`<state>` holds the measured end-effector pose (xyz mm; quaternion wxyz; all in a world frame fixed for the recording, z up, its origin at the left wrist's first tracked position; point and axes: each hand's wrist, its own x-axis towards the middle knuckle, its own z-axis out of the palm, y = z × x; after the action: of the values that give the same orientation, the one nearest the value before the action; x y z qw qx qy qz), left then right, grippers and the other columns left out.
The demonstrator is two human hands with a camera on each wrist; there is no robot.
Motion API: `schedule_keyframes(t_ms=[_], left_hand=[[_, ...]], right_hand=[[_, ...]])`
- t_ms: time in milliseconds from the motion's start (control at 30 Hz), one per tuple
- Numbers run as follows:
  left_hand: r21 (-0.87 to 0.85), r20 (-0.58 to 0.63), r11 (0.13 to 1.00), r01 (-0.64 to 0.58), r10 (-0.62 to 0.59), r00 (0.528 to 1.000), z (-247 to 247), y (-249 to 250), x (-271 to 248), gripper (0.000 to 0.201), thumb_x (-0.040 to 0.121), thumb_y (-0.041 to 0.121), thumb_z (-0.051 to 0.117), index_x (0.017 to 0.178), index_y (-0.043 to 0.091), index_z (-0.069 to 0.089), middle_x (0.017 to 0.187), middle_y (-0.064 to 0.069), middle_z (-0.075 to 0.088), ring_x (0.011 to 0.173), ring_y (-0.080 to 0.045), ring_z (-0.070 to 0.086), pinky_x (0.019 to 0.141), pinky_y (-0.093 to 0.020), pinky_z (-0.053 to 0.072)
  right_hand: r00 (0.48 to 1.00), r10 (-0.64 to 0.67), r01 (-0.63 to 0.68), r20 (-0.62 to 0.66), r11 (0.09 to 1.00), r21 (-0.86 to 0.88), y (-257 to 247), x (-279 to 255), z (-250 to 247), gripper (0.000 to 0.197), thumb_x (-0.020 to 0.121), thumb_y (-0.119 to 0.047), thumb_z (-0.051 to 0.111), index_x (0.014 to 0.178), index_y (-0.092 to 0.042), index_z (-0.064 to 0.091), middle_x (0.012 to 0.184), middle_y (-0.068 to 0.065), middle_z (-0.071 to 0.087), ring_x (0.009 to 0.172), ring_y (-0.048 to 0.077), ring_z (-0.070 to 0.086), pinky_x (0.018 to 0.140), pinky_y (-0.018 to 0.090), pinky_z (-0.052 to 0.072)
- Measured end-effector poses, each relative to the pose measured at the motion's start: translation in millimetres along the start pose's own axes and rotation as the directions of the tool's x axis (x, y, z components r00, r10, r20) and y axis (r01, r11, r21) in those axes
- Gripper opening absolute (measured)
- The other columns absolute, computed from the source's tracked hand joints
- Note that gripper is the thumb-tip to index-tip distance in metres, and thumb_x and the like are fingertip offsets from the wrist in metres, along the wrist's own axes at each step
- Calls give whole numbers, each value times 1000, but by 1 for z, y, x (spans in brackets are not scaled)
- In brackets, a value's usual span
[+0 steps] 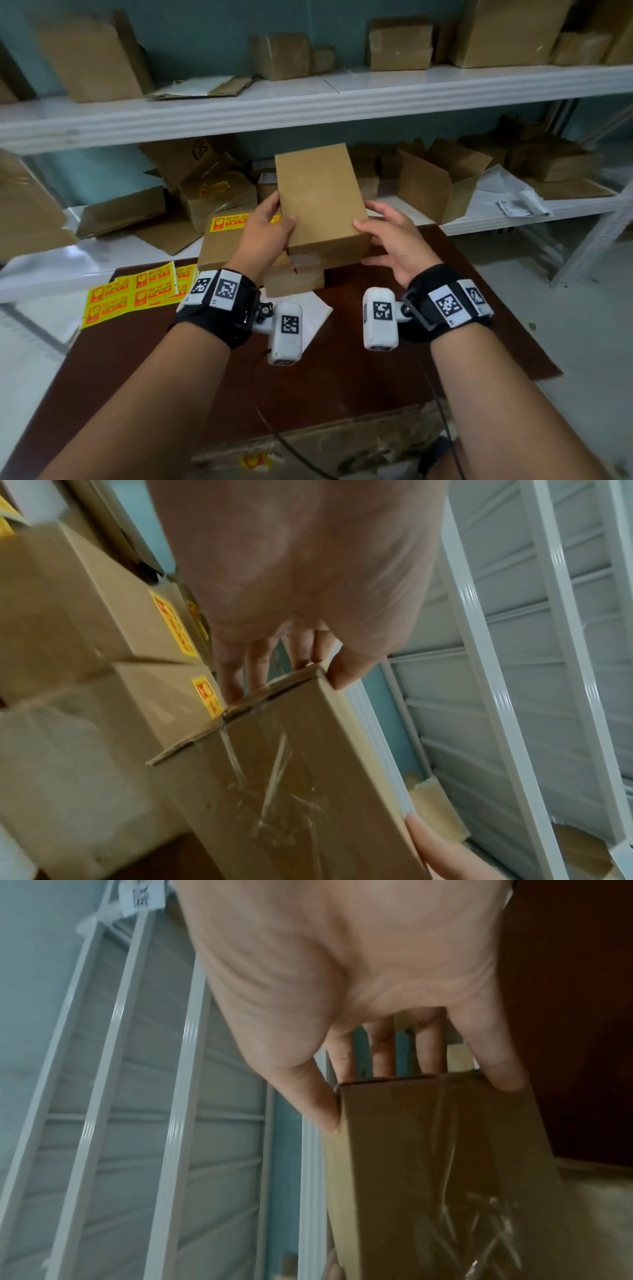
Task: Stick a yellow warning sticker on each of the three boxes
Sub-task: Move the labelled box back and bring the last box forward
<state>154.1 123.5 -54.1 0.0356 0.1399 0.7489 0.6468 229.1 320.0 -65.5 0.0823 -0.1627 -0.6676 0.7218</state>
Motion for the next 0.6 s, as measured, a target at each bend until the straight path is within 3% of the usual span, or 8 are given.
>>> schedule_keyframes(t_ms=[100, 233, 300, 367, 400, 500, 600], left_hand=[[-15, -37, 999, 46, -46, 998, -48, -4, -22, 52, 101, 11, 52, 149, 28, 44, 136, 15, 57, 115, -12, 61, 92, -35, 55], [-77, -77, 991, 111, -117, 990, -101, -21, -59, 46, 99, 7, 53, 141, 27, 52, 124, 16, 65, 107, -9, 66, 79, -28, 55], [-77, -85, 986, 149, -156, 984, -121, -34, -78, 47, 92, 8, 59, 137, 24, 58, 124, 15, 67, 110, -12, 66, 84, -31, 54], [-82, -78, 976, 204, -210, 975, -134, -49, -93, 58, 83, 10, 65, 139, 23, 57, 131, 10, 65, 119, -20, 63, 97, -42, 53], [-80, -68, 973, 218, -224, 972, -138, -55, -101, 60, 82, 8, 65, 139, 23, 57, 133, 8, 64, 121, -22, 62, 97, -43, 53], [-56, -60, 977, 205, -209, 976, -143, -66, -120, 55, 84, -4, 61, 128, 29, 62, 134, 2, 63, 119, -24, 62, 80, -34, 55], [-43, -87, 979, 199, -202, 976, -146, -75, -135, 56, 84, -10, 59, 129, 24, 62, 130, 1, 65, 120, -20, 61, 85, -35, 54]], right_hand=[[996, -11, 18, 84, 997, -73, 1, -19, 36, 46, 95, -29, 67, 139, -34, 54, 119, -5, 66, 112, 17, 62, 87, 49, 58], [984, -41, 82, 171, 968, -239, 16, -41, 71, 47, 92, -54, 62, 136, -38, 56, 128, -4, 62, 114, 18, 64, 83, 48, 62], [979, -11, 79, 204, 942, -327, 24, -49, 82, 57, 90, -61, 61, 141, -37, 51, 128, -2, 63, 107, 18, 68, 77, 42, 64], [969, 58, 36, 239, 927, -372, 31, -58, 90, 62, 91, -59, 61, 145, -32, 47, 120, 1, 66, 90, 23, 75, 70, 38, 63], [962, 90, 20, 258, 920, -393, 34, -63, 93, 61, 92, -56, 62, 145, -29, 48, 116, 2, 67, 84, 24, 76, 69, 40, 64], [950, 136, -1, 282, 903, -430, 42, -71, 99, 55, 93, -46, 67, 142, -24, 54, 113, 4, 68, 78, 26, 77, 70, 43, 64], [948, 159, -29, 275, 905, -424, 46, -81, 103, 36, 95, -35, 68, 128, -22, 64, 109, 8, 70, 75, 29, 76, 70, 45, 63]])
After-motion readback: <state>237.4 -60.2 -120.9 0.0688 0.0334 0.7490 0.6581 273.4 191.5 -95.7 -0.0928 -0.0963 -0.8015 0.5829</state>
